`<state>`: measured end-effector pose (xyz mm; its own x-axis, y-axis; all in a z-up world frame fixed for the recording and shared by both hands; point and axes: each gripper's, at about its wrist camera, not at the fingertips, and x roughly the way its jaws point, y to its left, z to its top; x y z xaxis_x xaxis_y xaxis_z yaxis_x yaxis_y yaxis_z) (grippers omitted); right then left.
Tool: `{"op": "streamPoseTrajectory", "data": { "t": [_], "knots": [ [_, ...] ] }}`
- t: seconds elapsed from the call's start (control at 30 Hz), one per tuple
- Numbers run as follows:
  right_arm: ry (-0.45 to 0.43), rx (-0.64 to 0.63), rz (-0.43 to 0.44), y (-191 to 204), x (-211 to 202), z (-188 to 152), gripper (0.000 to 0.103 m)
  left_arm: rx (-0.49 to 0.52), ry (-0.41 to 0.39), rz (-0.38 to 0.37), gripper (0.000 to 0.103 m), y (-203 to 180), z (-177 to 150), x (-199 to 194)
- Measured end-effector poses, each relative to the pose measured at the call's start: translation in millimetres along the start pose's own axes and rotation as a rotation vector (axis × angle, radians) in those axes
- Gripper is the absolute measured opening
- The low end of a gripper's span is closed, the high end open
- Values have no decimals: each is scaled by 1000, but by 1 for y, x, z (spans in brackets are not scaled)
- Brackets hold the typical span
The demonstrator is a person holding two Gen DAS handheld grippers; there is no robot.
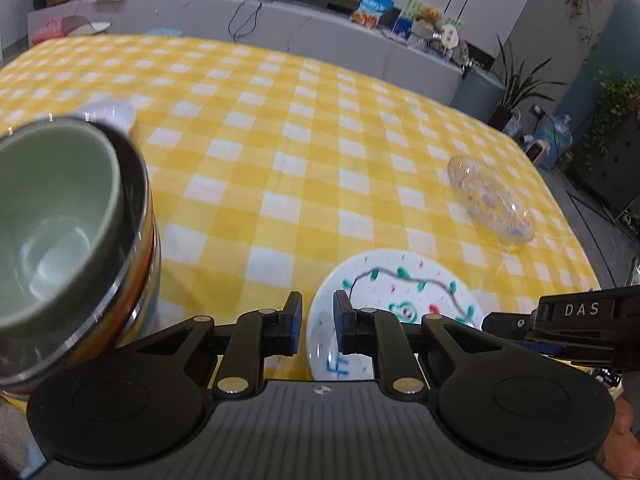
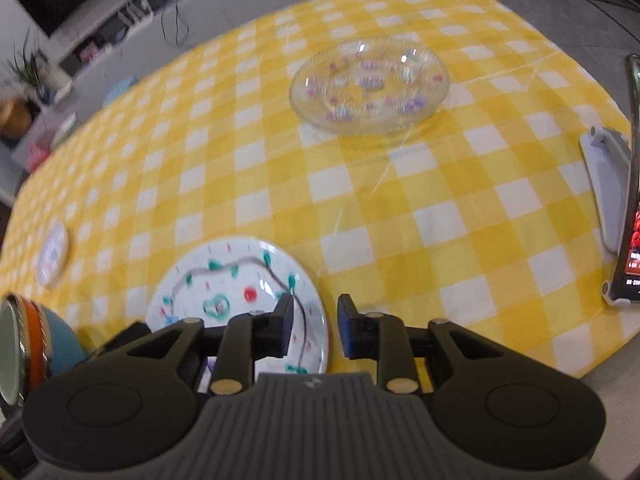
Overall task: Organize plates and bowls
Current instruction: 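Lower the 'Fruity' plate beside the bowl stack and open both grippers, then move both grippers to the clear glass plate and close on its rim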
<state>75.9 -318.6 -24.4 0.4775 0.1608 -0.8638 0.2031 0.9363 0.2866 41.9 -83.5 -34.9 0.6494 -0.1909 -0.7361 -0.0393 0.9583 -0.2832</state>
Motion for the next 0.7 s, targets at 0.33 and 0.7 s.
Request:
{"op": "streamPoseTrajectory", "data": {
  "t": [0.33, 0.7],
  "knots": [
    [-160, 142, 70, -26, 2, 30, 26, 24, -45, -120, 22, -29, 35, 6],
    [-296, 149, -64, -49, 7, 56, 26, 35, -30, -175, 23, -62, 60, 42]
  ]
}}
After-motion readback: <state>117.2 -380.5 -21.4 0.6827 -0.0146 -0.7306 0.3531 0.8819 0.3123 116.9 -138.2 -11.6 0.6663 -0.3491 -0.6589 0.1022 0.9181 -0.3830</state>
